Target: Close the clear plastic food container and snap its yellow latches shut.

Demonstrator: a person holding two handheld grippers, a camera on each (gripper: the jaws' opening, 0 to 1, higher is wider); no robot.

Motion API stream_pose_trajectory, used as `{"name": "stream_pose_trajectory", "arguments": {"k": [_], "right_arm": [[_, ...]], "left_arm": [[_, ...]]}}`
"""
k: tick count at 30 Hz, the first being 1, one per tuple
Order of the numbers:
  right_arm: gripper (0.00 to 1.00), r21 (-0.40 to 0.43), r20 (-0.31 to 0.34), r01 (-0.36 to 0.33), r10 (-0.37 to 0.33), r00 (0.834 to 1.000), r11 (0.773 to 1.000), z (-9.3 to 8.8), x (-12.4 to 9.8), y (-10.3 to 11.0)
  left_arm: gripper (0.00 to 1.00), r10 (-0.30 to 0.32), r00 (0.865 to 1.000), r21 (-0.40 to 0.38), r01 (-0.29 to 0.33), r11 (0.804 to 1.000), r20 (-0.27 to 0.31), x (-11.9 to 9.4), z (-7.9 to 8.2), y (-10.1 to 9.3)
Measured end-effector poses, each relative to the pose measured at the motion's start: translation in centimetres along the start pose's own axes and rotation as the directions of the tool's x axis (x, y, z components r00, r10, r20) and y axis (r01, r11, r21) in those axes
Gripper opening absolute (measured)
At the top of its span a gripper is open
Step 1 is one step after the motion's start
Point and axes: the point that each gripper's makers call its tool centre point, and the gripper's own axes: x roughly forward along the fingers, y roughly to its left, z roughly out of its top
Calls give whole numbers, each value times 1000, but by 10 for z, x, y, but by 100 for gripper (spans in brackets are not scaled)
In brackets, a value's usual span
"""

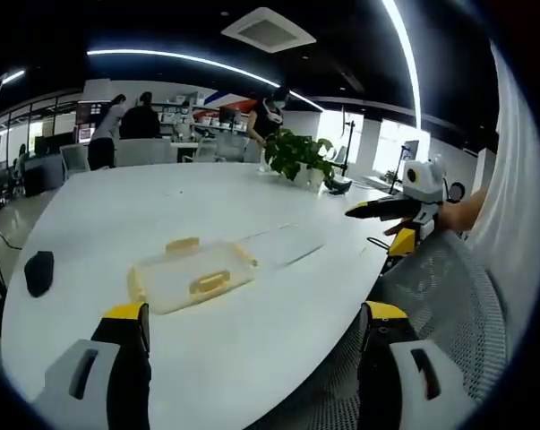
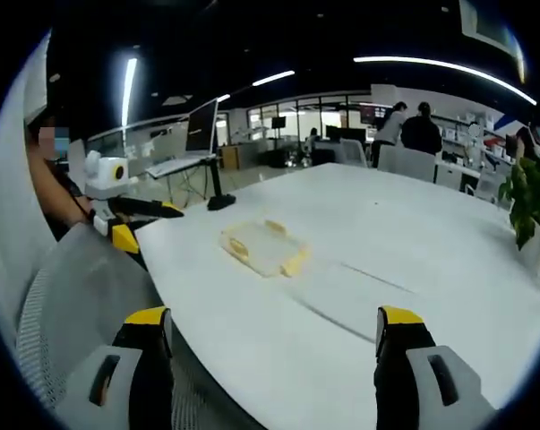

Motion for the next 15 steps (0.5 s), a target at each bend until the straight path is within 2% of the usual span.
{"name": "stream_pose_trajectory", "arguments": {"k": [15], "right_arm": [[96, 21, 42, 17, -18, 999, 1000, 8, -3, -4]], "left_arm": [[99, 4, 1000, -7, -3, 1000, 12, 0, 2, 1]]}}
